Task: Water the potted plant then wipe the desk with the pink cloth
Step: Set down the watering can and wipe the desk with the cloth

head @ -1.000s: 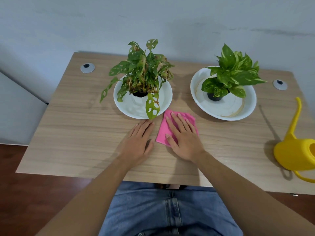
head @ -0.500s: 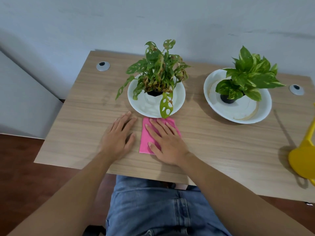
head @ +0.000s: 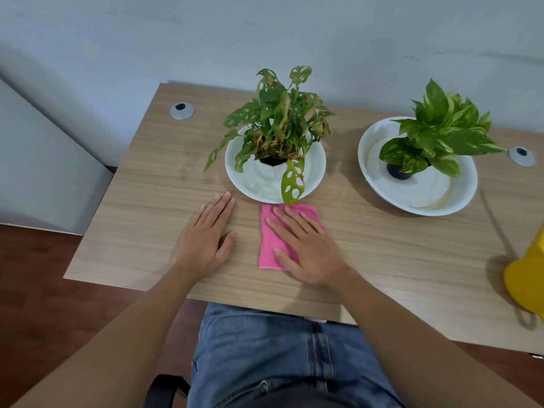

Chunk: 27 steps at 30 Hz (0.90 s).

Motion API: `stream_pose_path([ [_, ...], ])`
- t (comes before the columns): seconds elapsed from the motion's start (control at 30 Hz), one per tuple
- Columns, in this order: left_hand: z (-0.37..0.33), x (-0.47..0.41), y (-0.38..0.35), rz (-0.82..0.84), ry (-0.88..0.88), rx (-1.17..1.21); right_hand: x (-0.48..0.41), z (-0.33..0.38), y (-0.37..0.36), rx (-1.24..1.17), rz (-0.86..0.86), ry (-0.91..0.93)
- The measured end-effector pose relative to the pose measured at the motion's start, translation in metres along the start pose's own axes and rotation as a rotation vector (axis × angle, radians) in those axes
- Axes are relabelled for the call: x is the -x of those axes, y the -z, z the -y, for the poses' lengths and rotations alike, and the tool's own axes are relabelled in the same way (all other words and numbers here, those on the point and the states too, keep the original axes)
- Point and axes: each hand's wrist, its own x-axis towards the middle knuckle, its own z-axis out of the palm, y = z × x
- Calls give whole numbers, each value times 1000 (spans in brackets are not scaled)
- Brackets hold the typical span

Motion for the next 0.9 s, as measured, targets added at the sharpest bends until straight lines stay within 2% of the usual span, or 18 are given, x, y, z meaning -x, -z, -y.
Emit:
stream_pose_path([
  [0.23, 1, 0, -3, 7, 2, -15, 58, -76, 23, -60, -8, -188],
  [0.33, 2, -1, -4, 0, 5, -14, 44, -88, 24, -37, -36, -283],
  [0.47, 1, -3, -5, -9, 9, -9, 6, -71, 16, 20, -68, -411],
  [0.57, 0, -2, -6, -11, 9, -2, -1, -54, 9, 24, -70, -365],
  [0.73, 1, -2, -6, -11, 4, -2, 39, -54, 11, -9, -63, -192],
  [0.9, 0, -3, -6, -22, -3, 13, 102, -84, 23, -28, -57, -254],
])
